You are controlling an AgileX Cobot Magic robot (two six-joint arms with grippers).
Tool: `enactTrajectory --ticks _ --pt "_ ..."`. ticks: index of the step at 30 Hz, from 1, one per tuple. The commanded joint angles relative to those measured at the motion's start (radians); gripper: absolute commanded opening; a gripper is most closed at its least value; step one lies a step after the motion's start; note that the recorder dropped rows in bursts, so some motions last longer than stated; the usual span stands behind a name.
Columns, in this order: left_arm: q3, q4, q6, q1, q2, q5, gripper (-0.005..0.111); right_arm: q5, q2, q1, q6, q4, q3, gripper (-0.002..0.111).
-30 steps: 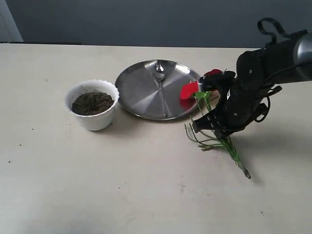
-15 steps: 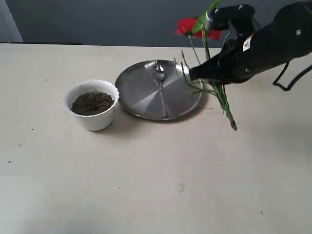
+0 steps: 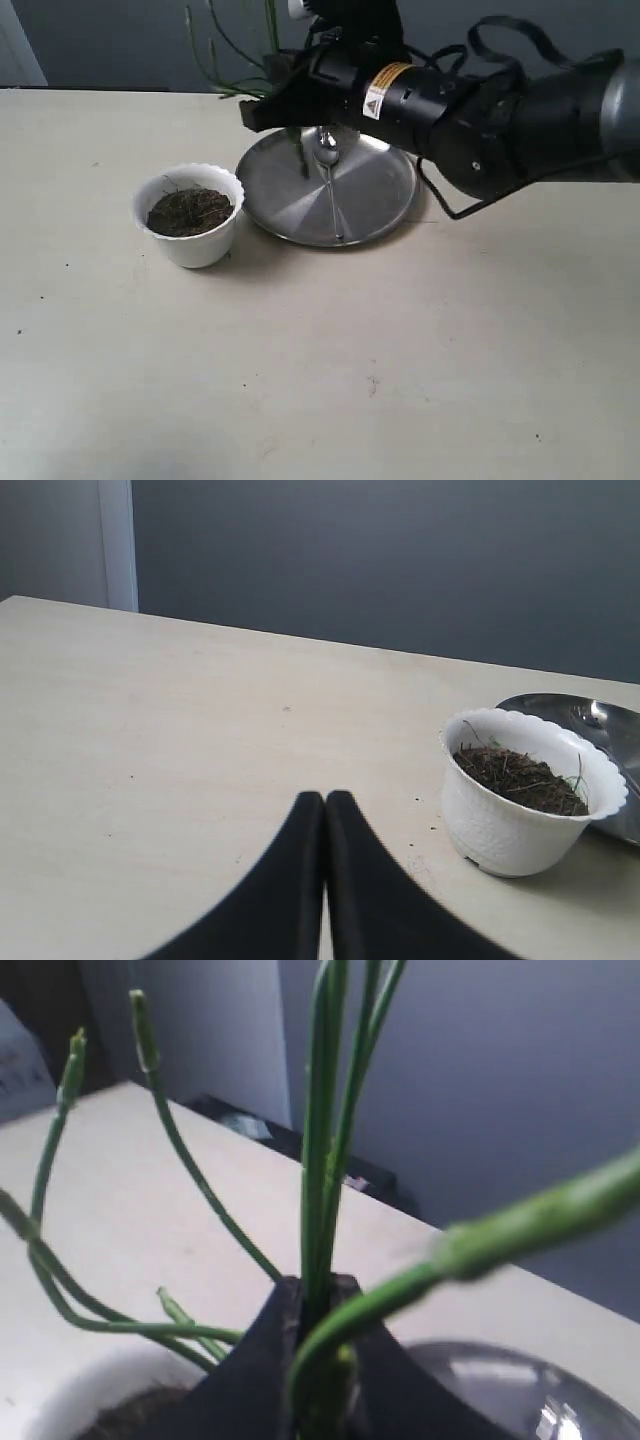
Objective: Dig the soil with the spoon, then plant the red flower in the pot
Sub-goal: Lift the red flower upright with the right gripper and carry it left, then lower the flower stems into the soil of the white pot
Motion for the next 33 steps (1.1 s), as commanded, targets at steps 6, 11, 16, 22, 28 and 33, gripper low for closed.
enactTrajectory --ticks 6,11,16,22,28,33 --pt "0.003 0.002 -0.001 -0.006 -0.005 -0.012 0.0 -0.639 0.312 -0.01 0.311 -0.365 -0.079 -0.001" --pt "0.003 0.002 -0.001 -0.006 -0.005 -0.012 0.0 -0.678 0.48 -0.01 0.375 -0.372 -0.264 -0.001" --pt "0.003 0.002 -0.001 -0.006 -0.005 -0.012 0.0 -0.618 0.593 -0.01 0.417 -0.482 -0.399 -0.001" --pt "0.003 0.002 -0.001 -0.006 -0.005 -0.012 0.0 -0.583 0.617 -0.01 0.417 -0.544 -0.401 -0.001" --pt "0.003 0.002 -0.001 -0.006 -0.005 -0.012 0.0 -0.545 0.628 -0.01 0.385 -0.567 -0.401 -0.001" --pt "0.003 0.002 -0.001 -0.006 -0.005 -0.012 0.0 -0.561 0.654 -0.01 0.349 -0.502 -0.401 -0.001"
